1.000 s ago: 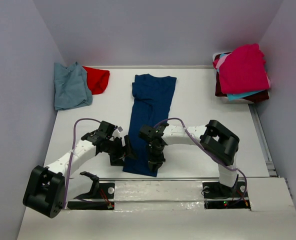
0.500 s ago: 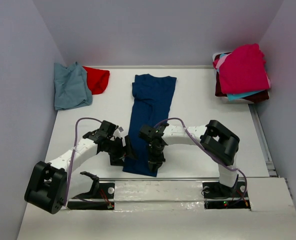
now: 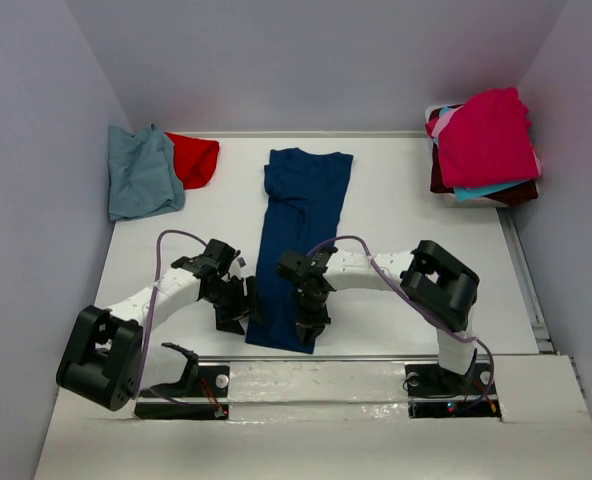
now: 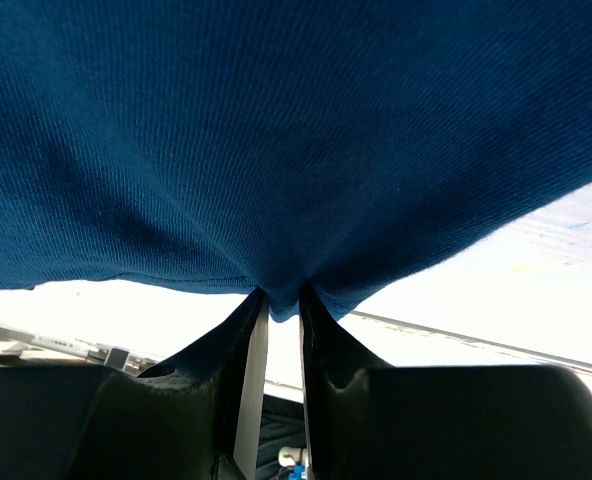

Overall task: Fold and stack the t-shirts
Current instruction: Fold the tshirt

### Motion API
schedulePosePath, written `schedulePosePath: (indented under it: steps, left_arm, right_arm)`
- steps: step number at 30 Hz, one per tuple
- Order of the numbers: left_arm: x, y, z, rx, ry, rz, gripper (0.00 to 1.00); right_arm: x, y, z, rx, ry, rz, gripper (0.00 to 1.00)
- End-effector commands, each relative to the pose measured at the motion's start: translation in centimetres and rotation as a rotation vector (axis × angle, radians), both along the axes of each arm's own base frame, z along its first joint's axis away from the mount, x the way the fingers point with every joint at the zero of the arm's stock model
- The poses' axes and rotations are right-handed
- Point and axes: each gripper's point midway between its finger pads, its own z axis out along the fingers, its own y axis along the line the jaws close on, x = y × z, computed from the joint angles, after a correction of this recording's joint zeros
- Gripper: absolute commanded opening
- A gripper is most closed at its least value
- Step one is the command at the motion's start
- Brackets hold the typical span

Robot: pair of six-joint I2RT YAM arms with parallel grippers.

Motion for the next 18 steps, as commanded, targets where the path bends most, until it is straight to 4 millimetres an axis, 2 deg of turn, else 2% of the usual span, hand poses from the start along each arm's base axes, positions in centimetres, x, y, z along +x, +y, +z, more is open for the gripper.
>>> schedulePosePath:
  steps: [1, 3, 8, 12, 18]
  left_arm:
    - [-1.3, 0.9, -0.5, 0.042, 0.068, -0.031, 0.7]
    - [-1.4, 0.9, -0.4, 0.042, 0.08, -0.039, 0.62]
    - [-1.0, 1.4, 0.3, 0.098, 0.101, -0.005, 0.62]
    - [-1.0, 2.4, -0.1, 0.181, 0.139, 0.002, 0.59]
    - [-1.4, 3.2, -1.1, 0.247, 0.203, -0.005, 0.42]
  right_arm:
    - [0.3, 1.1, 2.2, 0.049, -0.042, 0.009, 0.24]
    - [0.4, 1.2, 2.3, 0.052, -0.047, 0.01, 0.24]
    - [0.6, 1.4, 2.7, 0.06, -0.051, 0.008, 0.24]
    - [0.7, 1.8, 3.0, 0.073, -0.059, 0.011, 0.24]
    - [0.8, 1.8, 3.0, 0.072, -0.06, 0.015, 0.24]
